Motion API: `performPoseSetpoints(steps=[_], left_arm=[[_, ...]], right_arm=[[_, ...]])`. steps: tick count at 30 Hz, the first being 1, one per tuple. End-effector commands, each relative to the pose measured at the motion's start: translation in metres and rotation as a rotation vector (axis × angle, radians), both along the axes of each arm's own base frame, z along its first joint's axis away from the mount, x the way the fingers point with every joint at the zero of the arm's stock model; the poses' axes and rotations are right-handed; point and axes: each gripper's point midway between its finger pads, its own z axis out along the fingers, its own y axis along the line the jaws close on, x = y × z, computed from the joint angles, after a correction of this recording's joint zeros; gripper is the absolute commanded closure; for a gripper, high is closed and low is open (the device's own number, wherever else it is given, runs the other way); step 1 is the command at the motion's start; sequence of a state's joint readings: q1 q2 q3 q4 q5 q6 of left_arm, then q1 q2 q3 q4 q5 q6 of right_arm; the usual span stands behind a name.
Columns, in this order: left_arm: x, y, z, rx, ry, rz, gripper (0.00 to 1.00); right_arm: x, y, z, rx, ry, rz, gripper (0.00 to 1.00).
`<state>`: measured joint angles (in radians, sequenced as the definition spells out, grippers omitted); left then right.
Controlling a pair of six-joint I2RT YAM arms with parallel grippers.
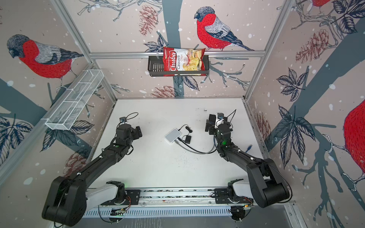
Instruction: Insert the plug into the switch port
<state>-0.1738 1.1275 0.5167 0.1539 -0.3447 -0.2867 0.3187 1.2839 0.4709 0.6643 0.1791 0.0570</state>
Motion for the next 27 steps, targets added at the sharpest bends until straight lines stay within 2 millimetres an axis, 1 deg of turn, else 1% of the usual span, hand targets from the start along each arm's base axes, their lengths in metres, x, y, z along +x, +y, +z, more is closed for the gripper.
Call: performPoseSetpoints(steps=[1,4,7,9,13,18,20,24,26,27], left_arm=[[0.003,0.017,0.011,0.043,-0.077,0.032,0.09],[0.002,0.027,0.003,0.061,-0.096,0.042,0.09],[0.005,0.029,-0.002,0.087,-0.115,0.022,0.09],[0.007,0.033,-0.004,0.1,-0.128,0.025,0.09],[0.011,0.027,-0.005,0.117,-0.196,-0.024,0.09],[0.011,0.022,0.0,0.148,-0.294,-0.066,0.09],[0.012,0.019,0.007,0.161,-0.346,-0.088,0.09],[0.01,0.01,0.017,0.175,-0.425,-0.143,0.08],[0.007,0.003,0.017,0.181,-0.467,-0.182,0.08],[0.007,0.002,0.011,0.179,-0.459,-0.188,0.08]], right_arm=[[0.0,-0.022,-0.003,-0.078,0.016,-0.062,0.01],[-0.002,-0.042,-0.018,-0.102,0.041,-0.115,0.01],[-0.007,-0.05,-0.03,-0.11,0.032,-0.12,0.01],[-0.009,-0.053,-0.034,-0.113,0.016,-0.113,0.01],[-0.011,-0.061,-0.044,-0.111,0.008,-0.123,0.01],[-0.009,-0.064,-0.041,-0.097,-0.025,-0.099,0.01],[-0.006,-0.066,-0.039,-0.096,-0.042,-0.097,0.01],[-0.005,-0.07,-0.041,-0.085,-0.053,-0.105,0.01],[-0.004,-0.071,-0.041,-0.078,-0.053,-0.104,0.01],[-0.005,-0.072,-0.041,-0.074,-0.053,-0.105,0.01]])
